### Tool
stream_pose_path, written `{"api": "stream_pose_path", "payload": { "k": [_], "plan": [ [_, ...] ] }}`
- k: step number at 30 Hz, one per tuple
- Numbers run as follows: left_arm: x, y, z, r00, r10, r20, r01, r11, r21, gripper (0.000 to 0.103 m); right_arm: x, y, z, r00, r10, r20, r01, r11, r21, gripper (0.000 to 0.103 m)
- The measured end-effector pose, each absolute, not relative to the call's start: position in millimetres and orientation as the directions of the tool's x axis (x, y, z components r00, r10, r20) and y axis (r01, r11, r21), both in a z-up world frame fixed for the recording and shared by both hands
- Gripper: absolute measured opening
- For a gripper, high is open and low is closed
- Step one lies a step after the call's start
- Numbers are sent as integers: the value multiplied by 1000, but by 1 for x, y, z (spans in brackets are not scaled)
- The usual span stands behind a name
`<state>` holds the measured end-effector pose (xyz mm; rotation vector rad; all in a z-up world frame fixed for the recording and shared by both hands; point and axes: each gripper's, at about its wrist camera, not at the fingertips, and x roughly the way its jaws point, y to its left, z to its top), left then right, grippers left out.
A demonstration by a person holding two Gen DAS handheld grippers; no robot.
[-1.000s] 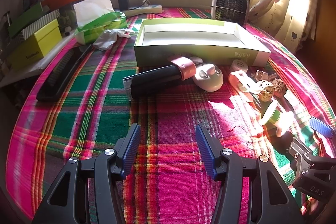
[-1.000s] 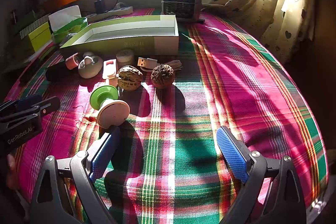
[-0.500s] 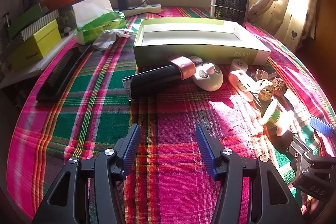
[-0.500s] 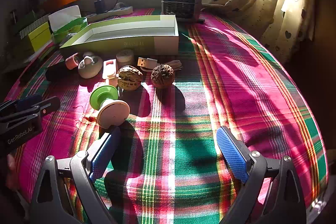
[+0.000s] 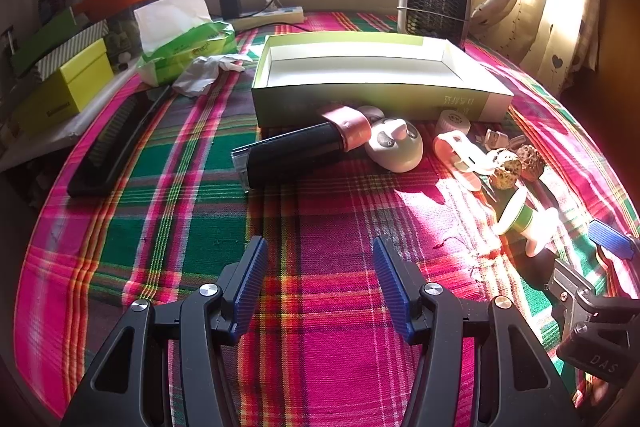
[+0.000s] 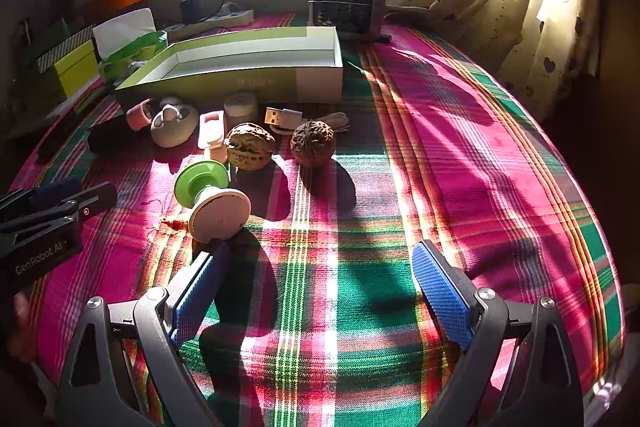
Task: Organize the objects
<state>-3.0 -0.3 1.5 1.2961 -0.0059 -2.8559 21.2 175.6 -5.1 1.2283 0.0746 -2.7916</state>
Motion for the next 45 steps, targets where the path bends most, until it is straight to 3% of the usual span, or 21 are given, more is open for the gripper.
{"api": "stream_pose_path", "payload": {
  "k": [31, 45],
  "plan": [
    [-2, 2, 3, -656, 22, -754, -44, -999, 9, 53, 9, 144, -2, -623, -129, -771, 208, -978, -4, 93],
    [-6, -12, 3, -654, 74, -753, -87, -996, -23, 53, -2, 137, -1, -625, -137, -768, 216, -976, -2, 86]
  ]
}}
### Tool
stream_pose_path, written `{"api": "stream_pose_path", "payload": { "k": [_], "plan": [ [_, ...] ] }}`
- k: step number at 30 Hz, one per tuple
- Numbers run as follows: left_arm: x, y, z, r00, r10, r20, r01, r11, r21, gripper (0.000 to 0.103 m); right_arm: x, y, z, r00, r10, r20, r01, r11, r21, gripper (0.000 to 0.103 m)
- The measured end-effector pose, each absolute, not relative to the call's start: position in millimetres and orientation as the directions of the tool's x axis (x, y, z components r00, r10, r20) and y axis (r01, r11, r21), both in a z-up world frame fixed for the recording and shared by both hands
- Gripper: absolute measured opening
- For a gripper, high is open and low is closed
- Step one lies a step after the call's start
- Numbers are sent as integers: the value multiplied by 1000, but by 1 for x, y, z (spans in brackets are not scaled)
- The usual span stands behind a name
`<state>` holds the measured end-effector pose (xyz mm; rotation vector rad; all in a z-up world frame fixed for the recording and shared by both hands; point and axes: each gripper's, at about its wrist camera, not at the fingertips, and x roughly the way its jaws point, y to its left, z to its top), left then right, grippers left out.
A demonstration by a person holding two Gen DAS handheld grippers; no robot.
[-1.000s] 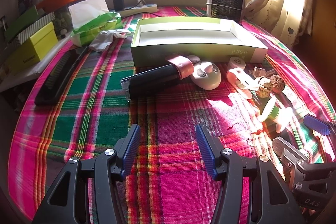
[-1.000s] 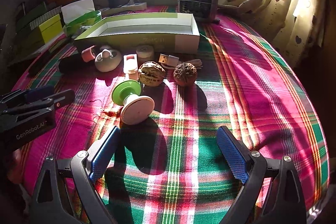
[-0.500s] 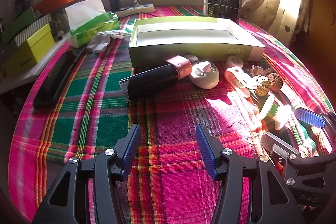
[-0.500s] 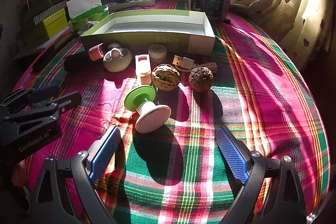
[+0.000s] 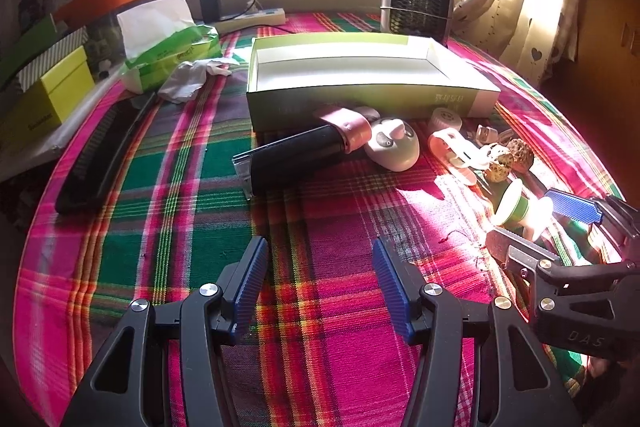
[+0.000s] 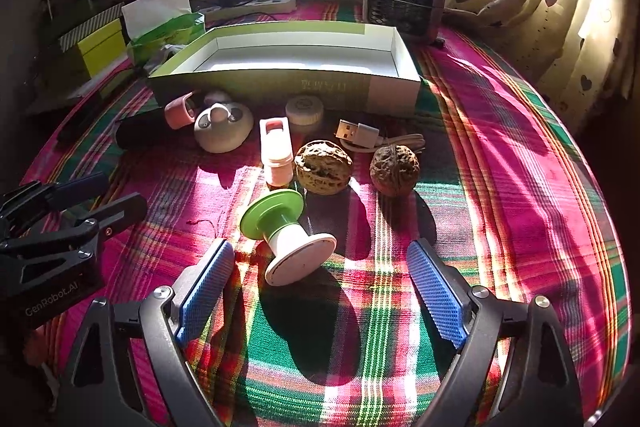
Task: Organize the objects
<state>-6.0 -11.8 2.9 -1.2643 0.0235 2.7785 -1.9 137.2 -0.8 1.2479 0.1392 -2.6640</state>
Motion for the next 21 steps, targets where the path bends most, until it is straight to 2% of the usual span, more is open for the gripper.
{"api": "stream_pose_path", "payload": {
  "k": [2, 7, 11, 14, 21],
  "plan": [
    [-8, -17, 4, -652, 98, -752, -94, -994, -48, 53, -3, 136, 1, -629, -141, -764, 221, -975, -2, 75],
    [-12, -28, 4, -660, 93, -746, -86, -995, -47, 53, -4, 133, 1, -635, -148, -758, 230, -973, -3, 66],
    [-16, -38, 8, -667, 123, -735, -103, -992, -73, 53, -4, 131, 3, -639, -160, -753, 243, -970, 0, 47],
    [-18, -44, 11, -675, 135, -725, -114, -990, -78, 53, -4, 131, 3, -638, -165, -752, 247, -969, 3, 43],
    [-34, -50, 16, -684, 140, -716, -137, -989, -62, 53, -3, 132, 3, -640, -175, -748, 249, -968, 13, 43]
  ]
}}
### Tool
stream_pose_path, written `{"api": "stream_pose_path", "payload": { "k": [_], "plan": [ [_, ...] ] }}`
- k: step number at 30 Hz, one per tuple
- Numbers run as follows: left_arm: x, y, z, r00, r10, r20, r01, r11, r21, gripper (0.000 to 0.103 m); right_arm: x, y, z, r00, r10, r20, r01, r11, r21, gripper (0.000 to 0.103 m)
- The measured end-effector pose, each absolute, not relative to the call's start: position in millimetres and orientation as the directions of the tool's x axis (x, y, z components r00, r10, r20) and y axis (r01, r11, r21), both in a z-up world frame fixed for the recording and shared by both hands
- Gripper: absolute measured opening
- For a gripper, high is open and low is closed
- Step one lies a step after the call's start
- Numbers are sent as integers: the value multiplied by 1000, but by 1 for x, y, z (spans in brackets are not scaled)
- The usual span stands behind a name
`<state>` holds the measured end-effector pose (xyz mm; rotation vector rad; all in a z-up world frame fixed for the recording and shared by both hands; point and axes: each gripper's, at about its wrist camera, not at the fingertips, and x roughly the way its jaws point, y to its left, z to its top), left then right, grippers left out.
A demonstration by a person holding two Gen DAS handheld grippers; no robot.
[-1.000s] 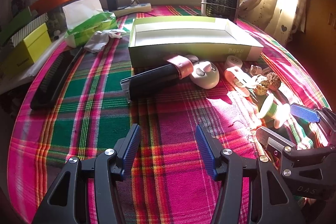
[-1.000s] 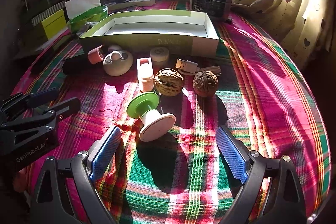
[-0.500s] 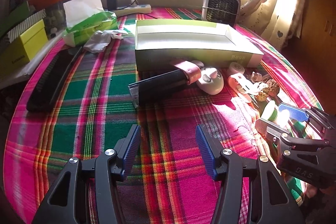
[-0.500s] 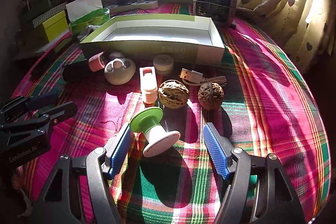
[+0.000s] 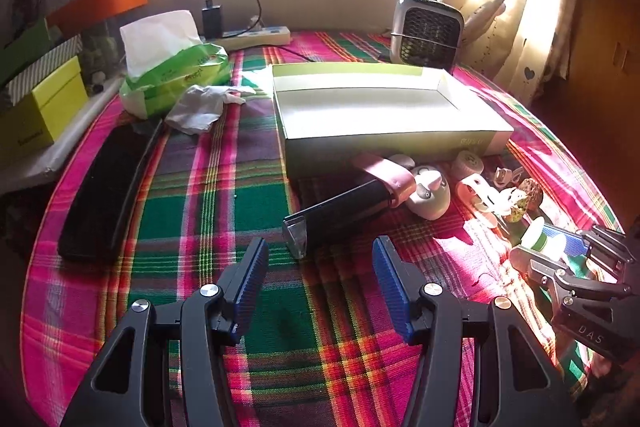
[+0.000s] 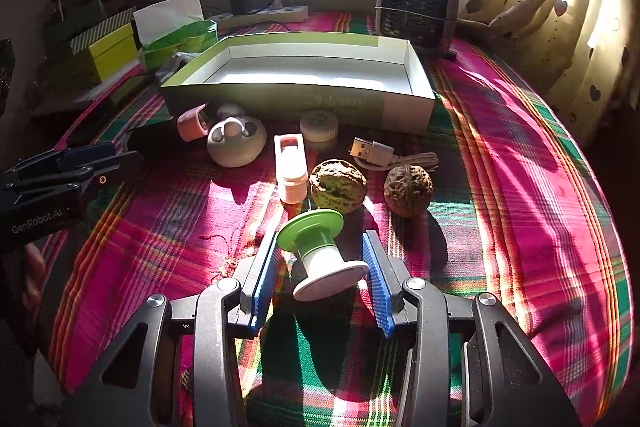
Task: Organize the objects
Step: 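Grasp the black flashlight with the left tool while the right tool grasps the green-and-white spool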
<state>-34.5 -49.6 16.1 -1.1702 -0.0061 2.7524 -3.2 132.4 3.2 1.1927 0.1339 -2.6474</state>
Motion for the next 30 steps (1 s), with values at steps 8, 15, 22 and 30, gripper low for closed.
{"api": "stream_pose_path", "payload": {
  "k": [8, 15, 22, 30],
  "plan": [
    [-56, -49, 17, -690, 166, -704, -203, -979, -32, 53, -8, 133, 4, -635, -177, -752, 246, -969, 21, 43],
    [-67, -43, 17, -664, 214, -716, -282, -959, -25, 53, -12, 134, 4, -629, -180, -756, 244, -969, 28, 43],
    [-73, -35, 13, -633, 231, -739, -344, -939, 1, 53, -13, 134, 4, -628, -181, -757, 244, -969, 30, 43],
    [-76, -34, 9, -611, 223, -760, -346, -938, 3, 50, -15, 134, 4, -628, -182, -757, 245, -969, 30, 43]
  ]
}}
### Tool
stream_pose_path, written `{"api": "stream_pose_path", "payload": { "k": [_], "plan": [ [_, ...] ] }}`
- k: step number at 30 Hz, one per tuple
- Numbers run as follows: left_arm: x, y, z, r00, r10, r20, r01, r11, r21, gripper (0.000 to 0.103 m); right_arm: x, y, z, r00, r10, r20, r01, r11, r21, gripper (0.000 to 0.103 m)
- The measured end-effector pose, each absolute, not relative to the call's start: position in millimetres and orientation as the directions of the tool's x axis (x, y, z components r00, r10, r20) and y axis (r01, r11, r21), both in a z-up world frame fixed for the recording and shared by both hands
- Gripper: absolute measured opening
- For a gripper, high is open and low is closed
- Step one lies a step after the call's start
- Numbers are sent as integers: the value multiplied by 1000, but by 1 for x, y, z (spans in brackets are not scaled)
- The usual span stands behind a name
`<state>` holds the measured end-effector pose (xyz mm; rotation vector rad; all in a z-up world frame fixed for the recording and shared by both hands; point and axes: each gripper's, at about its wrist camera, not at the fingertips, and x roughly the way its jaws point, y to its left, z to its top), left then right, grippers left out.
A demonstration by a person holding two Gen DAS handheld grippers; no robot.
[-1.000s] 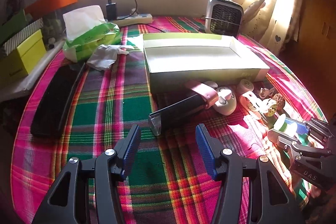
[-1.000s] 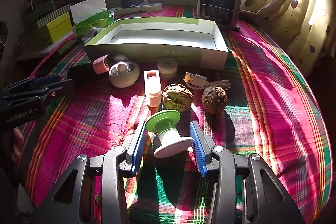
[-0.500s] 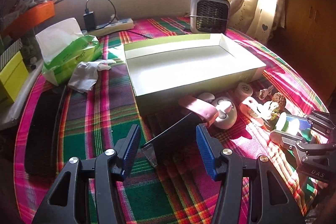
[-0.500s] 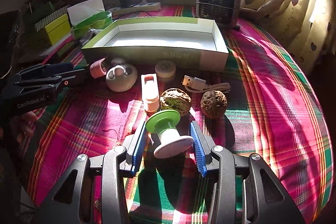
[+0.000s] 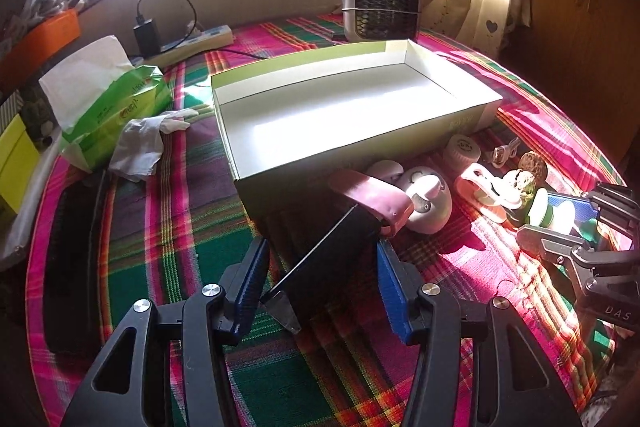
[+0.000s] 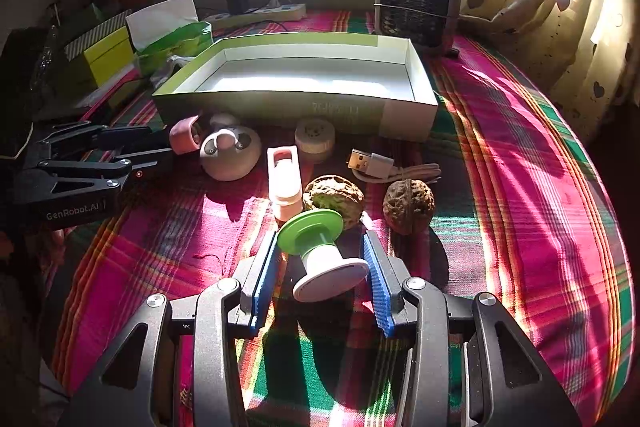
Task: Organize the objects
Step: 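Grasp the black flashlight with the left tool while the right tool grasps the green-and-white spool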
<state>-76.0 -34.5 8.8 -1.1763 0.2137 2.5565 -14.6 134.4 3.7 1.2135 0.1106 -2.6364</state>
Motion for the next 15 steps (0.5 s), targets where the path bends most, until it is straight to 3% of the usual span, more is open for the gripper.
{"api": "stream_pose_path", "payload": {
  "k": [5, 15],
  "plan": [
    [-76, -35, 6, -600, 220, -769, -338, -941, -5, 30, -14, 134, 4, -628, -182, -757, 244, -969, 30, 43],
    [-72, -38, 7, -592, 233, -772, -302, -952, -55, 21, -14, 134, 5, -627, -188, -756, 248, -968, 35, 43]
  ]
}}
